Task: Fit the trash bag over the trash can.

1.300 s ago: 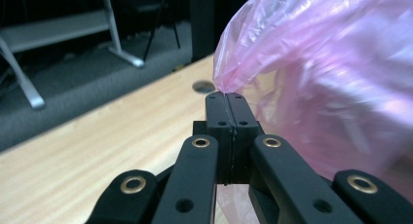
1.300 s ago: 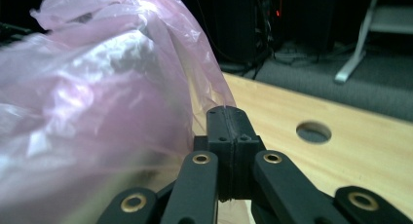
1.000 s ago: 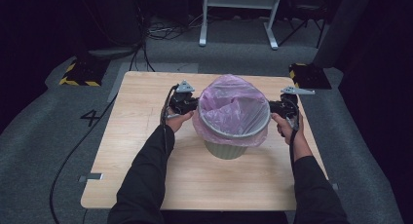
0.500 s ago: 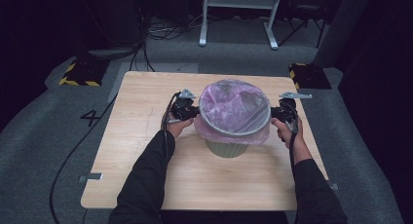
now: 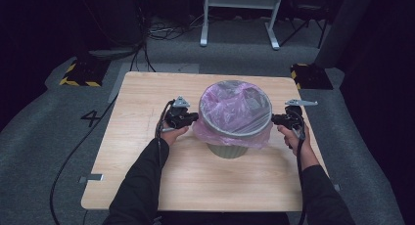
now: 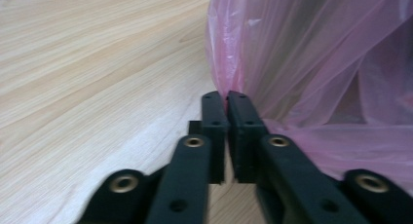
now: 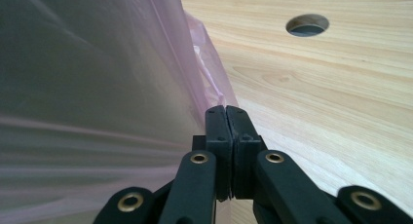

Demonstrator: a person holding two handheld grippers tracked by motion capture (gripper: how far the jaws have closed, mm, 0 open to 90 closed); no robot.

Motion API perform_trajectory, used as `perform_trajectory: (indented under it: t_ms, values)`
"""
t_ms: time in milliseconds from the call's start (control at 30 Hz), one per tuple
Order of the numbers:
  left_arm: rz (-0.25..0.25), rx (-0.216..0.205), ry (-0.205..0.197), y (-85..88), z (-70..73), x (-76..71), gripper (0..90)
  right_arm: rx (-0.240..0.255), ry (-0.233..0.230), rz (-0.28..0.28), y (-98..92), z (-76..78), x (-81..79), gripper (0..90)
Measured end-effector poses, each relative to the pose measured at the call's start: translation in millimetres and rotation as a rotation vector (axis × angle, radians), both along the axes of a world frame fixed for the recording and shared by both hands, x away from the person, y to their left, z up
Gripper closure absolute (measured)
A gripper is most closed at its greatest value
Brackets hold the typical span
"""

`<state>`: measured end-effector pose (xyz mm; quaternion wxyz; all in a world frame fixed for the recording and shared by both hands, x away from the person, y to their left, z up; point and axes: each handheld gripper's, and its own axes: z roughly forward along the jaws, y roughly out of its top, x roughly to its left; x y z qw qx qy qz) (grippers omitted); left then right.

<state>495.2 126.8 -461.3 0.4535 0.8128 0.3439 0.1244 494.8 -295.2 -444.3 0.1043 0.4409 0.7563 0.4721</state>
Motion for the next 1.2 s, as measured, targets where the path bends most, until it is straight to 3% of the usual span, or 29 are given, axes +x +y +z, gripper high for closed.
perform_trajectory:
  t_ms: [100, 200, 233, 267, 400, 467, 667, 867, 967, 1200]
  values:
    - [0.031, -0.022, -0.019, 7.4, 8.0, -5.2, 57.4, -0.014, -0.03, -0.002, -5.3, 5.3, -2.5, 86.0]
    - [0.047, -0.053, -0.038, 17.5, 20.6, -13.7, 37.6, -0.044, -0.082, -0.023, -10.9, 14.8, -7.1, 74.6]
    - [0.043, -0.056, -0.052, 19.8, 25.0, -17.6, 29.2, -0.052, -0.091, -0.03, -14.1, 19.3, -8.8, 68.4]
    - [0.037, -0.043, -0.069, 21.8, 30.4, -23.5, 27.1, -0.06, -0.103, -0.042, -16.9, 23.1, -10.3, 62.8]
    - [-0.011, -0.016, -0.118, 23.3, 40.6, -43.5, 24.2, -0.041, -0.15, -0.027, -28.0, 40.3, -18.8, 48.0]
    - [-0.04, -0.028, -0.112, 22.7, 42.3, -52.8, 20.9, -0.042, -0.167, -0.015, -30.9, 48.9, -23.0, 40.8]
    - [-0.099, 0.028, -0.109, 14.9, 36.4, -80.2, 17.4, -0.054, -0.244, 0.04, -25.6, 80.1, -41.1, 28.5]
    - [-0.098, 0.118, -0.074, 15.5, 13.4, -103.8, 15.5, -0.047, -0.291, 0.109, -8.3, 100.0, -53.7, 24.5]
    - [-0.095, 0.152, -0.067, 17.2, 0.1, -116.9, 15.5, -0.074, -0.321, 0.151, 7.1, 112.7, -57.4, 23.7]
    - [-0.102, 0.218, -0.029, 20.6, -28.0, -136.9, 15.5, -0.135, -0.318, 0.223, 41.1, 130.5, -55.2, 25.8]
